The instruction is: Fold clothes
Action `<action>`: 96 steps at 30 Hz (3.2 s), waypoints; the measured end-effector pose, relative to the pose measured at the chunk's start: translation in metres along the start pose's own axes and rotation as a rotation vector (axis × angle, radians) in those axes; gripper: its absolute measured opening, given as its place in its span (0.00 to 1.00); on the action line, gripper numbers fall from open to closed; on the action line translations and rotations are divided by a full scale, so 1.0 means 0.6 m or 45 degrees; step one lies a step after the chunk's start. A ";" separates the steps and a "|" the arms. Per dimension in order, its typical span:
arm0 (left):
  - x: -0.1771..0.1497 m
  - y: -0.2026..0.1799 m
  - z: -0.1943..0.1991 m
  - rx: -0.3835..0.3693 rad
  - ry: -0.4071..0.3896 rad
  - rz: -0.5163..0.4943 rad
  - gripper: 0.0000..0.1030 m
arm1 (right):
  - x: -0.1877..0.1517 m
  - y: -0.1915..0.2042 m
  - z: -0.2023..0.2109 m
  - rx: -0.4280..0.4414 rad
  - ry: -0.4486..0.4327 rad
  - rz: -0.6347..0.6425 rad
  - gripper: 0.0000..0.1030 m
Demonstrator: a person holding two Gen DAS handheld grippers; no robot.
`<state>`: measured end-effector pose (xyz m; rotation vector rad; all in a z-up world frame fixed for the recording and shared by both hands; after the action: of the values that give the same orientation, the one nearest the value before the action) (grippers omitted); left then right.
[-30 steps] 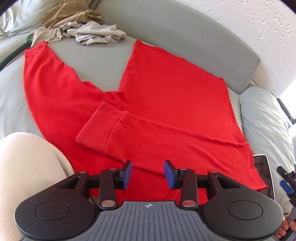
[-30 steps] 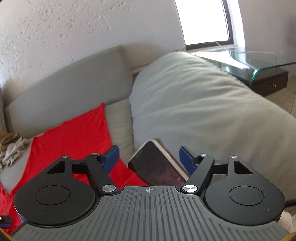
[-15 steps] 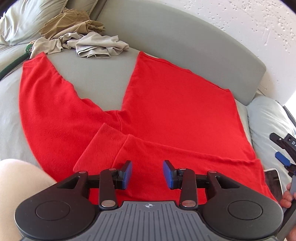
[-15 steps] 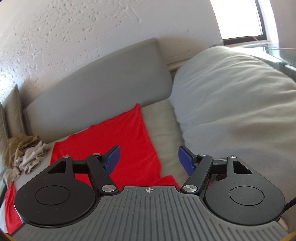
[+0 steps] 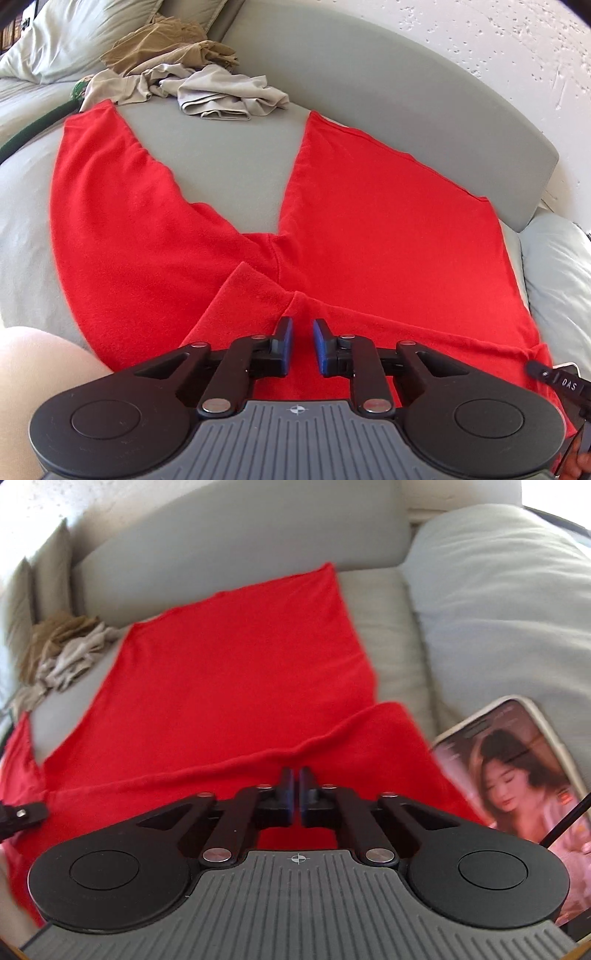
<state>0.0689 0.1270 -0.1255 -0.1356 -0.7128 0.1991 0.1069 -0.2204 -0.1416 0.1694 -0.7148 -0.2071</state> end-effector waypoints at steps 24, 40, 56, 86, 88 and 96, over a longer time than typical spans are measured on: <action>-0.026 0.089 0.130 -0.195 -0.126 0.150 0.33 | -0.057 -0.006 0.154 0.078 0.161 0.059 0.25; 0.040 0.444 -0.027 -0.386 -0.119 1.068 0.45 | 0.056 0.069 0.272 0.639 0.041 -0.424 0.72; 0.155 0.578 -0.180 -0.417 -0.280 1.388 0.13 | 0.075 0.193 0.239 0.631 0.102 -0.316 0.72; 0.202 0.061 0.155 0.095 -0.733 -0.246 0.00 | 0.023 0.012 0.304 0.635 0.019 -0.477 0.72; 0.164 -0.020 0.153 0.126 -0.725 -0.378 0.01 | 0.014 -0.022 0.302 0.636 0.032 -0.544 0.72; -0.030 -0.310 0.060 0.196 -0.553 -1.070 0.16 | -0.018 -0.115 0.302 0.573 0.029 -0.687 0.72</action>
<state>0.0569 -0.0560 -0.0748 0.3679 -1.1228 -0.5372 -0.0304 -0.2995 -0.0295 0.7967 -0.6734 -0.5567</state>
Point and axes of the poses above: each gripper's, at about its wrist camera, not at the fingertips, and z roughly against the way its jaws point, y to its left, x to its top, the point moved 1 cm from there along -z, roughly the way its jaws point, and after that the axes turned 9 degrees about -z, right-handed, at the moved point
